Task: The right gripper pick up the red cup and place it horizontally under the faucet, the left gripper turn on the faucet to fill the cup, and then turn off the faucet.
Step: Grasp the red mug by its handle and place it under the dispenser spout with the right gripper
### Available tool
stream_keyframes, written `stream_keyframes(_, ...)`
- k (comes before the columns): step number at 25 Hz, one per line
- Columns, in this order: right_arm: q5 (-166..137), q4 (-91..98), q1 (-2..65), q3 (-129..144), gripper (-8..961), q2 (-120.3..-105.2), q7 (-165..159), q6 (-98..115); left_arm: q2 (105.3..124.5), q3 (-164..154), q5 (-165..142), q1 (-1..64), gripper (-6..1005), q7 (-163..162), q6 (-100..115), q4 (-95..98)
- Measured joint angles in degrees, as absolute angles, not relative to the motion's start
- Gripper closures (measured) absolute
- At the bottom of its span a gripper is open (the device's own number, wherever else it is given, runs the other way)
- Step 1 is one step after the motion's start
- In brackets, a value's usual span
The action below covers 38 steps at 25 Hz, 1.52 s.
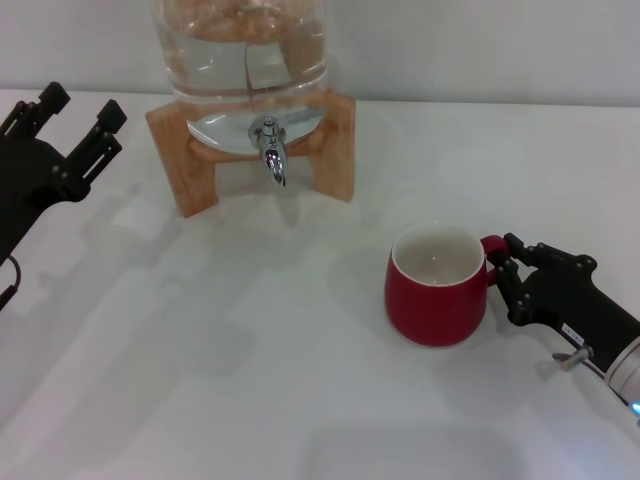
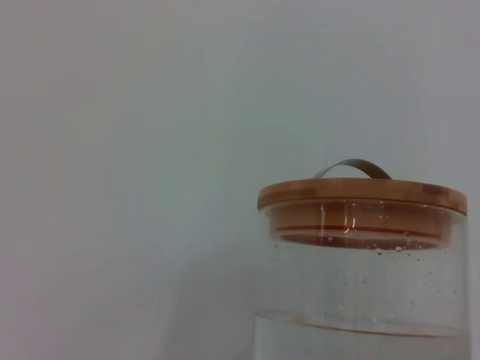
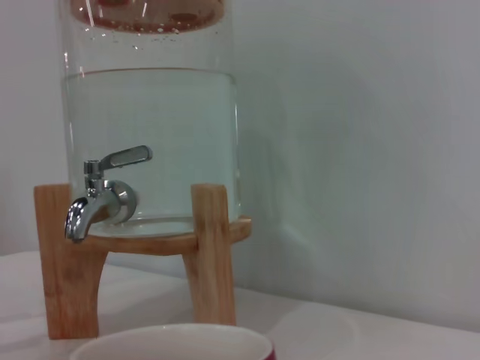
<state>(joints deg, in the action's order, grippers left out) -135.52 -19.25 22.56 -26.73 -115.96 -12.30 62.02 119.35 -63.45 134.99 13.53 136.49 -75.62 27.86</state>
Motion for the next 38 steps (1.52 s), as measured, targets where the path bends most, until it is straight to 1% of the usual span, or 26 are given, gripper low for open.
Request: stream_keyframes(38,-137.02,-20.49,26.55,-25.42,797,-115.96,-12.63,61.18,119.35,-63.1,135.09,13.53,242,136.84,-74.35,25.53)
